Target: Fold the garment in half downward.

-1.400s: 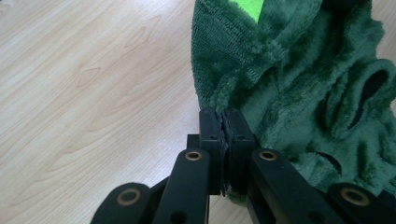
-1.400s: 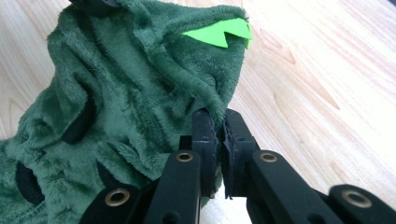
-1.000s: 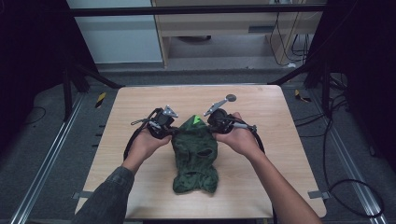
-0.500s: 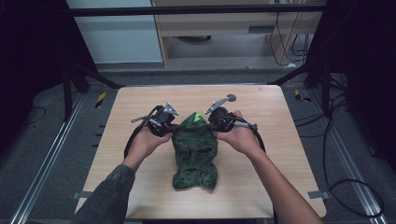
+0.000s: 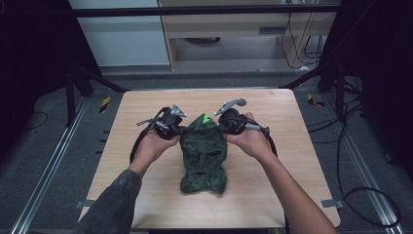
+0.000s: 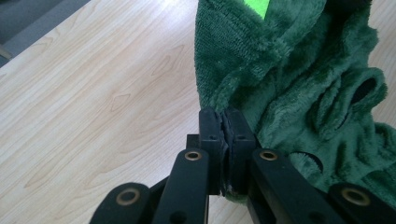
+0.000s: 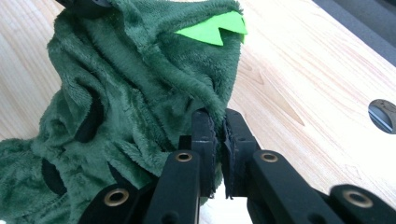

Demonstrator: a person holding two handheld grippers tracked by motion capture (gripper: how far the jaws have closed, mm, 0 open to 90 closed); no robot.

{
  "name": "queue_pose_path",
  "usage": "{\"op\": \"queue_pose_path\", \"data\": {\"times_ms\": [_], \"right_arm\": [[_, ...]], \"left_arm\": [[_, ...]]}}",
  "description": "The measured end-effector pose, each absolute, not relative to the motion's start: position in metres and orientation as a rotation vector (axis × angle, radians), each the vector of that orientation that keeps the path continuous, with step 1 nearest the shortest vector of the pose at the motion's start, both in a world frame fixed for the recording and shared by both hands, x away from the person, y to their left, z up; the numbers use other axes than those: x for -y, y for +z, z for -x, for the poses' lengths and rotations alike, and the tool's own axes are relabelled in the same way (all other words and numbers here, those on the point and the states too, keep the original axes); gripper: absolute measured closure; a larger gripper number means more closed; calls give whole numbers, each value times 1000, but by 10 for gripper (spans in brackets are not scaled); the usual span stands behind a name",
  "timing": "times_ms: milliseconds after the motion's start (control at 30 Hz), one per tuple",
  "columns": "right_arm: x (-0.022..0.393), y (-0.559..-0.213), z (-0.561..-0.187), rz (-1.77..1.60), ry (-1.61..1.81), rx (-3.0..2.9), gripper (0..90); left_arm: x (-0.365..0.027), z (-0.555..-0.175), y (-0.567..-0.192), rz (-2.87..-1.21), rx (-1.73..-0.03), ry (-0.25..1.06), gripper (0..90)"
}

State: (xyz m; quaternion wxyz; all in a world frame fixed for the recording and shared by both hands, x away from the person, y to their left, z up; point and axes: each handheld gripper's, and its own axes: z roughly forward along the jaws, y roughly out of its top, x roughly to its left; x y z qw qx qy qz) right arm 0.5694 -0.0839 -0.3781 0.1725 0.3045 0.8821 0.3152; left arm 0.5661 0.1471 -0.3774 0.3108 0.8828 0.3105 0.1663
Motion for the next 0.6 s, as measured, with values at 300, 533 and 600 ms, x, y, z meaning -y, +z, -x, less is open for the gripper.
{"op": "queue_pose_path", "data": {"times_ms": [300, 533, 600], "right_arm": [[84, -383, -566, -847, 890, -2498, 843], [85, -386, -558, -824, 895, -2482, 841], [85, -386, -555, -818, 891, -2475, 840]], "left_arm": [[-148, -561, -383, -2342, -806, 447, 874], [-148, -553, -383, -2333, -793, 456, 873], [-148, -551, -384, -2328, -790, 460, 873]]}}
